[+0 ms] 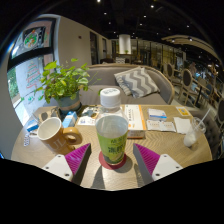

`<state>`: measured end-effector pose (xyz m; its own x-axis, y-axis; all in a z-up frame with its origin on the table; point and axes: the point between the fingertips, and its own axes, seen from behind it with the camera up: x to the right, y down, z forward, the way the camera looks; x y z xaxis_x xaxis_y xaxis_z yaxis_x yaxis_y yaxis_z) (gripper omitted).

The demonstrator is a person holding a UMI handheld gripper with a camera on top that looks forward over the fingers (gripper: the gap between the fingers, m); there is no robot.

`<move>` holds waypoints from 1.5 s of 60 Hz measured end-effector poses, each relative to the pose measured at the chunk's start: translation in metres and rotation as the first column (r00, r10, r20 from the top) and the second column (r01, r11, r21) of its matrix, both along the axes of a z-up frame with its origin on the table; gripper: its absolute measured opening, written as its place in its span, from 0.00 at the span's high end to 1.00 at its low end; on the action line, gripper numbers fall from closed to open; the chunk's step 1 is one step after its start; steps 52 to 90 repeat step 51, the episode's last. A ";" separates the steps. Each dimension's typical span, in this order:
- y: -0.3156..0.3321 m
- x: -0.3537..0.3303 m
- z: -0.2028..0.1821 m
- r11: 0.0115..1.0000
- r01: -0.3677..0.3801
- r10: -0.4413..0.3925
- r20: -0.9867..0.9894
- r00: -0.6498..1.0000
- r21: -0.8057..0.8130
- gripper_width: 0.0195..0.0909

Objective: Pour water

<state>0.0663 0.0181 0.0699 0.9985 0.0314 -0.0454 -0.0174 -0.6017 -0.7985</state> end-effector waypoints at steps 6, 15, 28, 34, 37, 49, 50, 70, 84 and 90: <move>-0.039 0.003 0.030 0.999 0.043 -0.042 0.054 0.998 -0.014 0.07; -0.117 -0.016 0.080 0.996 0.079 -0.075 0.074 0.994 -0.045 0.08; -0.214 -0.043 0.131 0.991 0.125 -0.119 0.095 0.988 -0.054 0.08; -0.237 -0.051 0.140 0.990 0.129 -0.124 0.086 0.989 -0.052 0.08; -0.246 -0.051 0.142 0.989 0.139 -0.134 0.094 0.987 -0.052 0.08; -0.264 -0.054 0.148 0.992 0.118 -0.113 0.093 0.989 -0.048 0.08; -0.264 -0.054 0.149 0.992 0.113 -0.108 0.089 0.990 -0.047 0.08; -0.265 -0.055 0.149 0.993 0.108 -0.103 0.086 0.991 -0.049 0.08; -0.265 -0.055 0.149 0.993 0.108 -0.103 0.086 0.991 -0.049 0.08; -0.265 -0.055 0.149 0.993 0.108 -0.103 0.086 0.991 -0.049 0.08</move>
